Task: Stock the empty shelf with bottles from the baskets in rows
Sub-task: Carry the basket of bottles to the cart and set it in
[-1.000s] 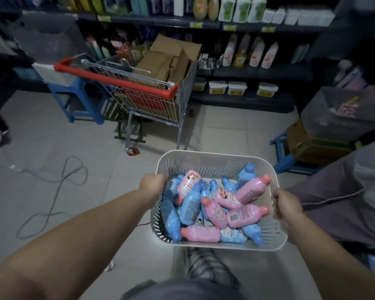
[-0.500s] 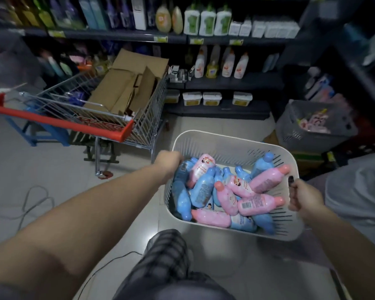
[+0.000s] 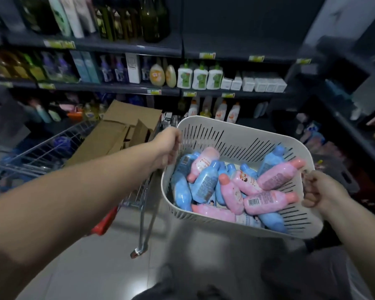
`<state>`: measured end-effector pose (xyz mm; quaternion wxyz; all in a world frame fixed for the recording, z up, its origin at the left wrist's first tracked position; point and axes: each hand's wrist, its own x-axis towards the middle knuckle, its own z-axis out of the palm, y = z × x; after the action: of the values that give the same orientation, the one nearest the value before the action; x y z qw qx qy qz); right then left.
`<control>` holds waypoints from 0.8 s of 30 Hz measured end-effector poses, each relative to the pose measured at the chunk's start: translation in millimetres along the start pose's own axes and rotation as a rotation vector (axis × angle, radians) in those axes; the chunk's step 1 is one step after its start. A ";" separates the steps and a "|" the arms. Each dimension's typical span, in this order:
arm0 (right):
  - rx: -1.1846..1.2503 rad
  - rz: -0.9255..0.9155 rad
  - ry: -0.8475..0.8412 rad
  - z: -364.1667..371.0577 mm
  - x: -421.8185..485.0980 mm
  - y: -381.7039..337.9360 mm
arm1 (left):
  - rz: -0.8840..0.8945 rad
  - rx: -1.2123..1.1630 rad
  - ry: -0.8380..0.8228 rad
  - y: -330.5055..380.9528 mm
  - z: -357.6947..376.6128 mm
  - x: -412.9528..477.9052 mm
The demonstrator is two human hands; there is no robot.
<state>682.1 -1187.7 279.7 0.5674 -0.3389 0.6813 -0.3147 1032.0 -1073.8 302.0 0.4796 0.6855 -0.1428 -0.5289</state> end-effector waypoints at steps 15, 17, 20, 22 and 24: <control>-0.069 0.033 -0.367 197.5 79.1 -142.2 | 0.060 0.056 0.326 141.9 -108.8 106.7; -0.124 0.017 -0.406 227.3 99.1 -157.3 | 0.053 0.038 0.405 147.0 -120.8 117.2; -0.195 -0.035 -0.452 275.5 124.5 -185.4 | 0.064 0.024 0.515 161.9 -137.4 125.6; -0.249 -0.052 -0.506 309.4 134.3 -203.5 | 0.068 -0.003 0.584 166.0 -151.9 128.3; -0.304 -0.067 -0.568 342.4 139.0 -216.2 | 0.046 -0.040 0.653 162.0 -167.9 128.8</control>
<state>1024.8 -1440.3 323.6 0.6669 -0.5163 0.5236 -0.1207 1278.7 -1160.2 354.0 0.5255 0.8057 0.0134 -0.2730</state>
